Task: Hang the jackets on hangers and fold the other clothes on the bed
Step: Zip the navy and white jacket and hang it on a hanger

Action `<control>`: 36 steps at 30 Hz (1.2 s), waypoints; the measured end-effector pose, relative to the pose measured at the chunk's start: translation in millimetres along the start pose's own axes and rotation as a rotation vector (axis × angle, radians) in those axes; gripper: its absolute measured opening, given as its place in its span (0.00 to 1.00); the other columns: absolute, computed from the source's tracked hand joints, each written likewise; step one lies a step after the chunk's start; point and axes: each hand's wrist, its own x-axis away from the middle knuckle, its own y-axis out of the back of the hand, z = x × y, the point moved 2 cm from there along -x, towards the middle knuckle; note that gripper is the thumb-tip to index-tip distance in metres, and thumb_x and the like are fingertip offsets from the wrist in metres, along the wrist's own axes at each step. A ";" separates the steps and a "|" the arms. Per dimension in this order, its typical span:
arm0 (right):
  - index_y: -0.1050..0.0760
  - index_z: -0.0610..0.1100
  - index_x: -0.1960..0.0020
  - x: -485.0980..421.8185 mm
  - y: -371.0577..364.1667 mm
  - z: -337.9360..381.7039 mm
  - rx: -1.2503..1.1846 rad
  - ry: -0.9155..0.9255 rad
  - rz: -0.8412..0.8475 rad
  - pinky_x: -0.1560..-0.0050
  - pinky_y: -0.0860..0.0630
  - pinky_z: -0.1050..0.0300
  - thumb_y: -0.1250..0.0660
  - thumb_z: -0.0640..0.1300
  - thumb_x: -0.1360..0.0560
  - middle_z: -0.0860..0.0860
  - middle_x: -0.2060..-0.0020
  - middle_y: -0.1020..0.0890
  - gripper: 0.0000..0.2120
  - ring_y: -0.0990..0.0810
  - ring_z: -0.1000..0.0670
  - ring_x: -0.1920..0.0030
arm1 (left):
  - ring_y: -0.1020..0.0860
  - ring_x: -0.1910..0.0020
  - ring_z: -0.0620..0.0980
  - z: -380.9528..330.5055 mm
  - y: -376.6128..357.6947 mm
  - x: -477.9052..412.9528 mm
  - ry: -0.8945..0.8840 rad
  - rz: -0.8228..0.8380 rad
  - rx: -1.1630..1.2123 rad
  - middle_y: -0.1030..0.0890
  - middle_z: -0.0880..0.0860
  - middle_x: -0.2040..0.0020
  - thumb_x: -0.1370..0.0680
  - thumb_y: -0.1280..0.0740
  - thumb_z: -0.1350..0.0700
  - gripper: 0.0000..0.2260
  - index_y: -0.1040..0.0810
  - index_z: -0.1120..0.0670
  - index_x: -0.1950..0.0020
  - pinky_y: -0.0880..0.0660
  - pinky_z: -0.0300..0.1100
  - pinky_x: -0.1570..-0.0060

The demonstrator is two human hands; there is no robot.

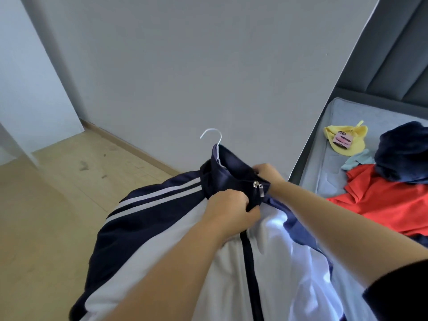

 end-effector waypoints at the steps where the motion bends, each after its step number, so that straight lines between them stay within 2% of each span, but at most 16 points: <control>1: 0.25 0.35 0.59 -1.5 11.6 4.2 -0.046 0.003 -0.062 0.64 0.37 0.58 0.40 0.32 0.27 0.43 0.65 0.28 0.05 0.33 0.50 0.61 | 0.33 0.76 0.48 1.2 0.8 -1.6 0.010 -0.029 -0.014 0.32 0.49 0.77 0.27 0.38 0.44 0.20 0.37 0.54 0.74 0.43 0.42 0.75; 5: 0.26 0.45 0.69 5.4 51.8 32.9 -0.188 0.042 -0.145 0.75 0.35 0.64 0.40 0.31 0.31 0.50 0.74 0.26 0.13 0.30 0.52 0.71 | 0.31 0.69 0.48 -0.2 9.0 -8.4 0.063 -0.138 -0.047 0.31 0.47 0.71 0.24 0.39 0.42 0.19 0.36 0.52 0.69 0.39 0.41 0.70; 8: 0.26 0.46 0.71 15.7 82.4 60.0 -0.236 0.133 -0.267 0.72 0.34 0.63 0.34 0.37 0.31 0.54 0.77 0.27 0.11 0.30 0.54 0.72 | 0.25 0.57 0.51 -3.6 29.4 -17.3 0.018 -0.197 -0.088 0.26 0.49 0.59 0.23 0.39 0.46 0.12 0.34 0.52 0.61 0.33 0.42 0.61; 11: 0.26 0.44 0.71 27.5 130.1 99.1 -0.296 0.230 -0.487 0.69 0.33 0.60 0.29 0.40 0.32 0.52 0.77 0.26 0.10 0.29 0.51 0.71 | 0.29 0.46 0.52 -2.3 75.2 -38.1 0.007 -0.210 -0.110 0.28 0.50 0.49 0.24 0.39 0.50 0.08 0.29 0.54 0.51 0.29 0.44 0.50; 15: 0.27 0.44 0.70 48.1 223.7 177.6 -0.412 0.374 -0.812 0.67 0.32 0.57 0.29 0.41 0.33 0.49 0.73 0.24 0.09 0.27 0.48 0.69 | 0.35 0.35 0.52 -11.3 169.0 -67.5 0.008 -0.320 -0.113 0.35 0.50 0.34 0.24 0.38 0.55 0.20 0.34 0.52 0.32 0.33 0.45 0.39; 17: 0.28 0.46 0.69 64.1 265.0 216.2 -0.516 0.457 -0.948 0.66 0.30 0.56 0.29 0.42 0.34 0.50 0.72 0.22 0.09 0.26 0.47 0.68 | 0.35 0.35 0.51 -23.5 215.8 -75.9 -0.026 -0.411 -0.081 0.35 0.50 0.33 0.25 0.39 0.56 0.20 0.35 0.51 0.33 0.32 0.43 0.43; 19: 0.28 0.47 0.68 73.1 286.9 244.9 -0.496 0.548 -1.021 0.67 0.31 0.56 0.31 0.43 0.31 0.51 0.72 0.23 0.09 0.26 0.47 0.68 | 0.35 0.33 0.50 -35.6 250.9 -81.0 -0.052 -0.420 -0.013 0.36 0.48 0.31 0.24 0.39 0.56 0.23 0.38 0.49 0.30 0.32 0.41 0.44; 21: 0.31 0.44 0.68 74.0 290.3 266.2 -0.183 0.559 -0.906 0.70 0.35 0.55 0.36 0.41 0.27 0.49 0.74 0.27 0.11 0.29 0.43 0.69 | 0.33 0.34 0.50 -44.3 273.7 -81.1 -0.028 -0.389 0.032 0.34 0.49 0.31 0.23 0.39 0.54 0.22 0.36 0.50 0.29 0.31 0.41 0.41; 23: 0.31 0.41 0.67 70.0 281.7 274.6 0.037 0.478 -0.688 0.71 0.37 0.56 0.35 0.42 0.25 0.48 0.74 0.30 0.13 0.29 0.42 0.68 | 0.25 0.45 0.52 -49.4 291.8 -70.0 0.000 -0.451 -0.020 0.25 0.51 0.44 0.23 0.39 0.55 0.08 0.25 0.52 0.45 0.28 0.41 0.51; 24: 0.31 0.41 0.68 69.2 279.6 273.7 0.044 0.469 -0.674 0.71 0.38 0.56 0.35 0.43 0.25 0.47 0.74 0.30 0.14 0.30 0.43 0.68 | 0.25 0.52 0.52 -49.6 301.1 -61.5 0.010 -0.501 -0.074 0.24 0.51 0.53 0.23 0.39 0.56 0.04 0.26 0.53 0.57 0.29 0.41 0.58; 25: 0.32 0.41 0.69 69.8 278.5 271.3 0.003 0.487 -0.719 0.71 0.39 0.56 0.35 0.43 0.25 0.47 0.74 0.30 0.15 0.30 0.43 0.68 | 0.26 0.57 0.52 -46.1 309.4 -53.8 -0.001 -0.574 -0.120 0.27 0.50 0.60 0.24 0.39 0.57 0.09 0.30 0.53 0.65 0.31 0.42 0.62; 27: 0.35 0.42 0.71 74.4 276.3 264.9 -0.106 0.527 -0.863 0.72 0.40 0.56 0.35 0.42 0.25 0.47 0.76 0.31 0.17 0.32 0.43 0.69 | 0.29 0.60 0.51 -38.6 327.5 -34.4 -0.119 -0.799 -0.107 0.29 0.49 0.64 0.26 0.39 0.61 0.10 0.31 0.55 0.68 0.34 0.42 0.64; 30: 0.35 0.42 0.73 80.5 277.6 257.0 -0.232 0.544 -0.915 0.73 0.41 0.56 0.32 0.45 0.28 0.48 0.78 0.33 0.19 0.35 0.46 0.73 | 0.28 0.52 0.50 -28.5 359.0 -11.5 -0.227 -1.146 -0.074 0.24 0.50 0.55 0.28 0.38 0.67 0.07 0.23 0.58 0.57 0.32 0.39 0.54; 32: 0.36 0.42 0.73 85.9 278.3 254.0 -0.236 0.550 -0.880 0.73 0.41 0.56 0.31 0.46 0.29 0.48 0.78 0.34 0.19 0.37 0.47 0.73 | 0.30 0.42 0.53 -24.9 381.8 -6.8 -0.181 -1.202 -0.095 0.24 0.53 0.43 0.26 0.38 0.67 0.13 0.24 0.58 0.43 0.34 0.41 0.43; 34: 0.37 0.43 0.74 91.4 275.8 250.9 -0.213 0.590 -0.843 0.74 0.42 0.56 0.30 0.46 0.30 0.51 0.79 0.36 0.21 0.38 0.50 0.74 | 0.34 0.34 0.55 -24.6 398.3 -8.9 -0.130 -1.117 -0.158 0.28 0.55 0.34 0.23 0.39 0.63 0.18 0.30 0.58 0.33 0.38 0.44 0.35; 36: 0.38 0.43 0.75 96.4 271.8 247.6 -0.213 0.635 -0.810 0.76 0.44 0.61 0.29 0.46 0.30 0.53 0.82 0.38 0.23 0.40 0.53 0.77 | 0.33 0.32 0.54 -21.6 406.2 -16.5 -0.078 -0.869 -0.145 0.28 0.53 0.33 0.20 0.40 0.58 0.17 0.31 0.55 0.31 0.38 0.45 0.34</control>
